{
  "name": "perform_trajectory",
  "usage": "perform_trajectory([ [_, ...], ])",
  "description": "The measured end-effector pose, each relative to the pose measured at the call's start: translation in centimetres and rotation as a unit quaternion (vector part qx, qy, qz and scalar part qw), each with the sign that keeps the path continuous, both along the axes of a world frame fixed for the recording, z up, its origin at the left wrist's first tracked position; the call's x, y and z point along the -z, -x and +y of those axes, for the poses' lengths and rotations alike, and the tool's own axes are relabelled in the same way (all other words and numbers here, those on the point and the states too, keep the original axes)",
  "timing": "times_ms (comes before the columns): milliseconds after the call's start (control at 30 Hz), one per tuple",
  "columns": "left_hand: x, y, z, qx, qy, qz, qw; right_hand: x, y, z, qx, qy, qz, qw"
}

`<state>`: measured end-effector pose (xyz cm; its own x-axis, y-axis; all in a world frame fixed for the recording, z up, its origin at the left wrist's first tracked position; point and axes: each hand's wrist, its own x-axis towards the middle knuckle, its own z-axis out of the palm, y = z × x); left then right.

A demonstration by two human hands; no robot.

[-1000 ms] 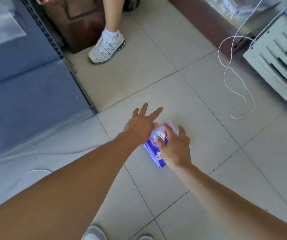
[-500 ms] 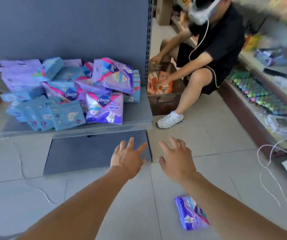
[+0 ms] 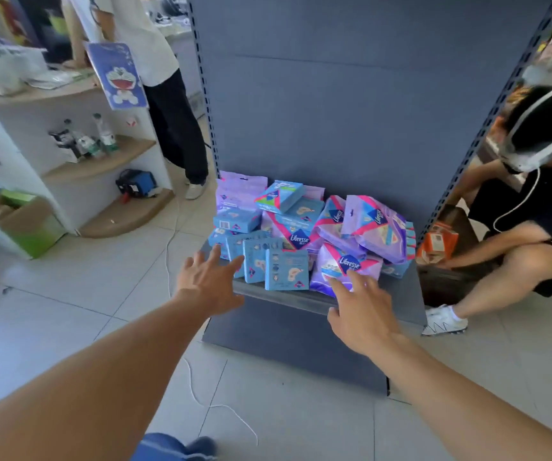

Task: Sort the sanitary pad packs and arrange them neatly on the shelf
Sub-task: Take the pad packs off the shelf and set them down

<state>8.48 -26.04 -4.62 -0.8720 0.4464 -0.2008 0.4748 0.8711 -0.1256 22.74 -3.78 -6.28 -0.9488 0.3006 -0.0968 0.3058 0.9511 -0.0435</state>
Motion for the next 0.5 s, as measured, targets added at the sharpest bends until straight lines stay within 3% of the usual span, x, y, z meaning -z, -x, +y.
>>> perform_trajectory([
  [233,0.2,4.3,-1.9,-0.006,-0.043,0.005,0.999,-0.7,5.5,-2.7,-0.027,-0.001,0.006,1.0],
  [500,1.6,8.3,0.3,0.017,-0.057,-0.004,0.998,-0.3,9.7,0.0,-0.012,-0.012,0.011,1.0],
])
